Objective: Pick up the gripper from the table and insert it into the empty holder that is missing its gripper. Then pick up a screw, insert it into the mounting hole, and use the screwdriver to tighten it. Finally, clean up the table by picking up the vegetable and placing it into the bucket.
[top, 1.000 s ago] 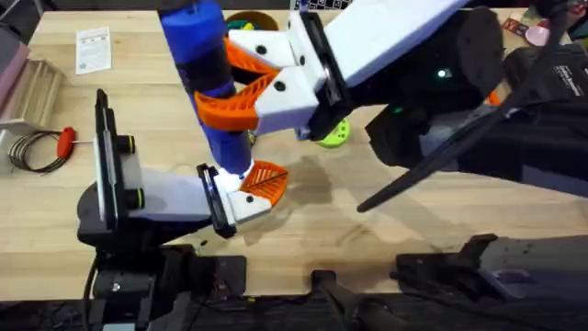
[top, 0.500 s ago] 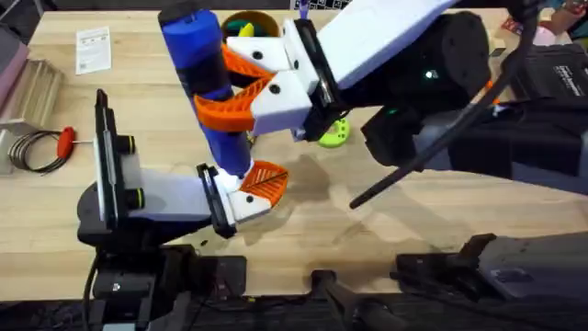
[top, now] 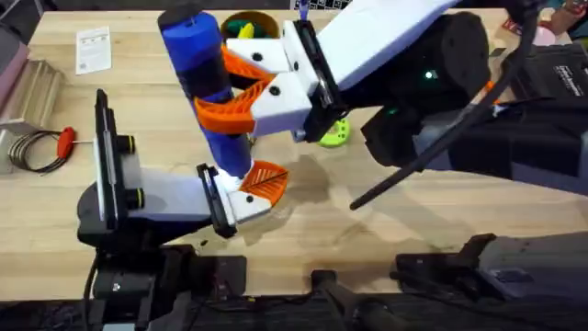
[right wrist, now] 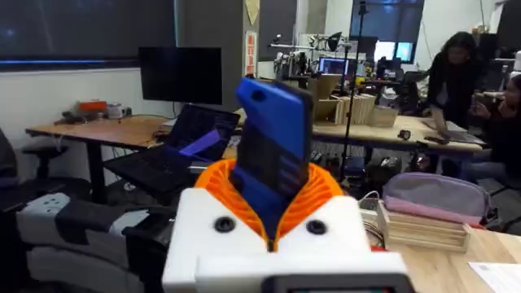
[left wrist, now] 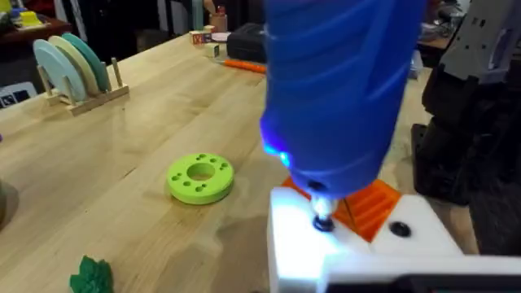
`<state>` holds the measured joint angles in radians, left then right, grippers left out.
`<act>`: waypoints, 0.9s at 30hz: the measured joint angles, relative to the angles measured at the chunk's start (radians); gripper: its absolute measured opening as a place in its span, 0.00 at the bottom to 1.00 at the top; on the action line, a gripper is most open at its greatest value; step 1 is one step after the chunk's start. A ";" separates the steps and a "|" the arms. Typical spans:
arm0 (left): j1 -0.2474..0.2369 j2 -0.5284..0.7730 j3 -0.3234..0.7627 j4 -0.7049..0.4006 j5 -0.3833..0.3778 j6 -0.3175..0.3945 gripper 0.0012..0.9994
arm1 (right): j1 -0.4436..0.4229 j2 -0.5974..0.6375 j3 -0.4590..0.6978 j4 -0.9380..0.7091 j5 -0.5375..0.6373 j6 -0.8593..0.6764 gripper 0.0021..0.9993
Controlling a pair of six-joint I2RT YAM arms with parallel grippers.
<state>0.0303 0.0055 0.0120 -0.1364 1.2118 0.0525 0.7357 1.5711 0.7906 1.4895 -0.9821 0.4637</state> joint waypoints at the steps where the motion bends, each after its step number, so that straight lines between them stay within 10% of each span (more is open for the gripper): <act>1: 0.000 0.000 0.000 0.000 0.000 0.000 0.01 | 0.000 0.000 0.000 0.000 0.000 0.000 0.02; 11: 0.000 0.000 0.000 0.000 0.000 0.000 0.01 | 0.000 -0.010 0.028 -0.010 -0.012 -0.001 0.02; 20: 0.000 0.000 0.000 0.000 0.000 0.000 0.01 | -0.031 -0.118 0.303 -0.257 -0.100 -0.040 0.02; 27: 0.000 0.000 0.000 0.000 0.000 0.000 0.01 | -0.097 -0.132 0.406 -0.775 -0.122 -0.154 0.02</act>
<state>0.0303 0.0053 0.0120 -0.1364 1.2121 0.0527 0.6385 1.4395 1.1963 0.7141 -1.1043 0.3095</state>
